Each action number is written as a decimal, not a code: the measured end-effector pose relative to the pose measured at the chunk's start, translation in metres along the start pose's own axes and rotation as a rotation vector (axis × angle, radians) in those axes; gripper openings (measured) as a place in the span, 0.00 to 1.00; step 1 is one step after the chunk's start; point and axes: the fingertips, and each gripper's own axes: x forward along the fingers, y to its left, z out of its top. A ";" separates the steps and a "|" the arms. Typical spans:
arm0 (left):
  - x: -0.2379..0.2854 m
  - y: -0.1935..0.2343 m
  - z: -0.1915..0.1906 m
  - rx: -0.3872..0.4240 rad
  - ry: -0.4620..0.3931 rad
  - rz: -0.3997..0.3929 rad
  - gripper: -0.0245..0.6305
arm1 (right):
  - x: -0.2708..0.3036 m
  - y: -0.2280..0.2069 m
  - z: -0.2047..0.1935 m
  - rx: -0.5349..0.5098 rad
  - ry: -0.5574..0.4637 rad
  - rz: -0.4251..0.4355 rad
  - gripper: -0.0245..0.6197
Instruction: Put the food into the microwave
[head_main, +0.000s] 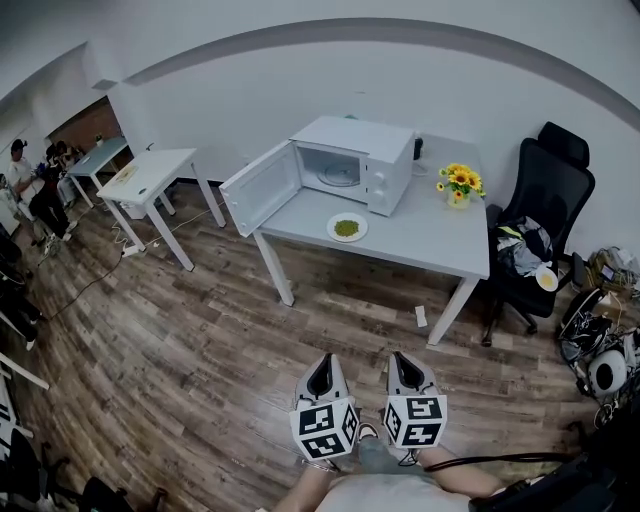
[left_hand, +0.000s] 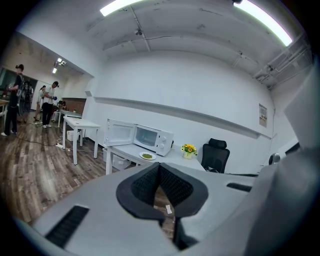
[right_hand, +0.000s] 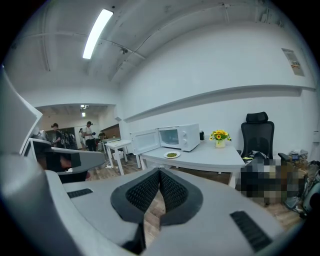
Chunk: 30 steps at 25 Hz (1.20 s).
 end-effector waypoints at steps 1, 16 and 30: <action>0.005 0.002 0.004 -0.001 -0.002 0.002 0.04 | 0.006 -0.001 0.004 -0.001 -0.001 0.002 0.06; 0.101 0.006 0.027 -0.034 0.001 0.040 0.04 | 0.091 -0.036 0.043 -0.008 0.008 0.043 0.06; 0.166 0.001 0.045 -0.006 -0.004 0.045 0.04 | 0.152 -0.064 0.067 0.001 -0.002 0.063 0.06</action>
